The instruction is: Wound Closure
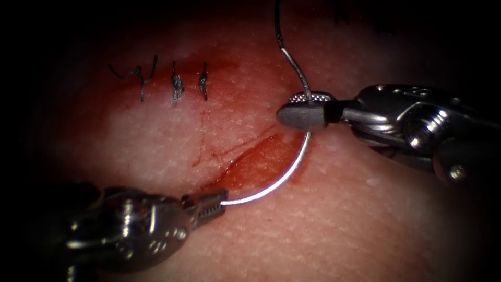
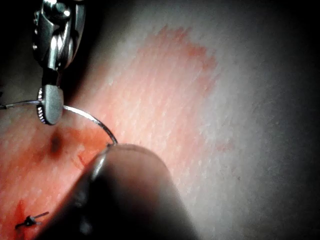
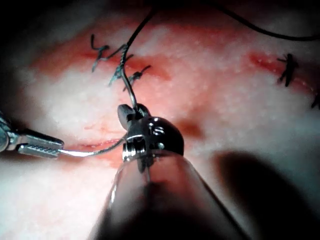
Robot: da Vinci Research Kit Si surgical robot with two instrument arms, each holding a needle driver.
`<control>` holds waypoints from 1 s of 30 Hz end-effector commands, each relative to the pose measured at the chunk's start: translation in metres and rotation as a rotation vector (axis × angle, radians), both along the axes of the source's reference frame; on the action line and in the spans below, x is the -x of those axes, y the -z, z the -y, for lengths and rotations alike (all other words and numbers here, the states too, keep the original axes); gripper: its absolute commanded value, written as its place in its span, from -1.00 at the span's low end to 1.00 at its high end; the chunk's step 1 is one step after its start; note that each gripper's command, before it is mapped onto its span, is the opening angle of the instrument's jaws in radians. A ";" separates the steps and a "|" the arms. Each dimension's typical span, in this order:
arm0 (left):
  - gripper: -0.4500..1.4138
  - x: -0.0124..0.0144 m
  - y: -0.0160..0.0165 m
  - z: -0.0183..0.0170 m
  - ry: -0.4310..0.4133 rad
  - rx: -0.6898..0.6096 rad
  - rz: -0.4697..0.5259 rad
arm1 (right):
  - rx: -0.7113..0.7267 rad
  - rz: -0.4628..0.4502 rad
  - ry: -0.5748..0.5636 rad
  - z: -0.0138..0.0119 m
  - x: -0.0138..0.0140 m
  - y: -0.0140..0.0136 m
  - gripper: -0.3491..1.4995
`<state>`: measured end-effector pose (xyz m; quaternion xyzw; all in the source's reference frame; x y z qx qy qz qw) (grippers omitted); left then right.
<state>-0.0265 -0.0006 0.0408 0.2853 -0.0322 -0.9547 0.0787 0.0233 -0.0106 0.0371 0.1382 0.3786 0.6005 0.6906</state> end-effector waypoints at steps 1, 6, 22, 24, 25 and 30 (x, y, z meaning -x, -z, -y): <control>0.21 0.0007 -0.0004 0.0003 0.090 -0.116 0.065 | 0.034 -0.010 0.004 -0.0005 -0.0005 -0.0001 -1.00; 0.84 0.0008 0.0005 -0.0004 0.213 -0.348 0.206 | 0.132 -0.054 0.092 -0.0007 -0.0005 0.0003 -1.00; 0.82 0.0016 0.0017 -0.0030 0.560 -0.759 0.452 | 0.560 -0.216 0.372 -0.0007 -0.0015 0.0005 -1.00; 0.80 0.0021 0.0009 -0.0036 0.587 -0.792 0.454 | 0.617 -0.243 0.380 -0.0008 -0.0020 0.0010 -1.00; 0.80 0.0022 0.0006 -0.0038 0.594 -0.799 0.455 | 0.631 -0.251 0.384 -0.0009 -0.0021 0.0012 -1.00; 0.80 0.0027 -0.0011 -0.0045 0.640 -0.857 0.458 | 0.719 -0.288 0.426 -0.0010 -0.0024 0.0027 -1.00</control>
